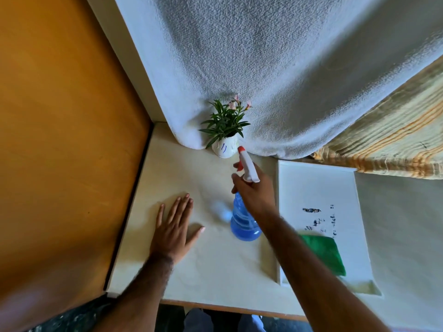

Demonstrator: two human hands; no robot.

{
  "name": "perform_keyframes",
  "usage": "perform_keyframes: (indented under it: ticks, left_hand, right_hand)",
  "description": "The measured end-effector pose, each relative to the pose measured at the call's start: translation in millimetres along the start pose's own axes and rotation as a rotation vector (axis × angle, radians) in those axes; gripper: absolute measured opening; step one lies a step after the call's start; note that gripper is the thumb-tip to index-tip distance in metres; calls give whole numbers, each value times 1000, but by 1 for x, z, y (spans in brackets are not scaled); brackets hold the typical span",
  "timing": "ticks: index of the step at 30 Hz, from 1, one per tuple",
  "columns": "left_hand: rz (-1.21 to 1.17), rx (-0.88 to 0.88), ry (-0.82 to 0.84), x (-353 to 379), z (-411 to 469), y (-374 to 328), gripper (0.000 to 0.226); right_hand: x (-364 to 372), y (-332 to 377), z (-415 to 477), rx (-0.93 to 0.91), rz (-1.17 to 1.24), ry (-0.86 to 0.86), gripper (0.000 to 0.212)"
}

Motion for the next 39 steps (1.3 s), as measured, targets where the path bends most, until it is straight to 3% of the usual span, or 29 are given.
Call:
perform_keyframes:
  ticks: [4, 10, 15, 19, 26, 39]
  left_hand:
    - [4, 4, 6, 0, 0, 2, 85]
    - [-16, 6, -7, 3, -1, 3, 84]
    - [-5, 4, -7, 0, -1, 2, 83]
    - [-9, 1, -4, -3, 0, 0, 84]
    - [-15, -3, 5, -5, 0, 0, 84]
    - [-20, -4, 24, -1, 1, 2, 84]
  right_hand:
    - [5, -5, 1, 3, -2, -33, 20]
    - [8, -14, 1, 155, -101, 104, 34]
    - [15, -17, 24, 313, -152, 61, 34]
    - [19, -18, 32, 383, -180, -9, 22]
    - [26, -15, 40, 426, -309, -19, 13]
    - [24, -17, 42, 438, -291, -5, 14]
Point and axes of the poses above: each hand's wrist, its own z-axis towards the middle knuckle, its own x-axis out of the palm, y = z × x, the point moved 2 cm from there along z, towards the middle knuckle, and after that the axes turned 11 degrees about y, right-handed, at the moved point
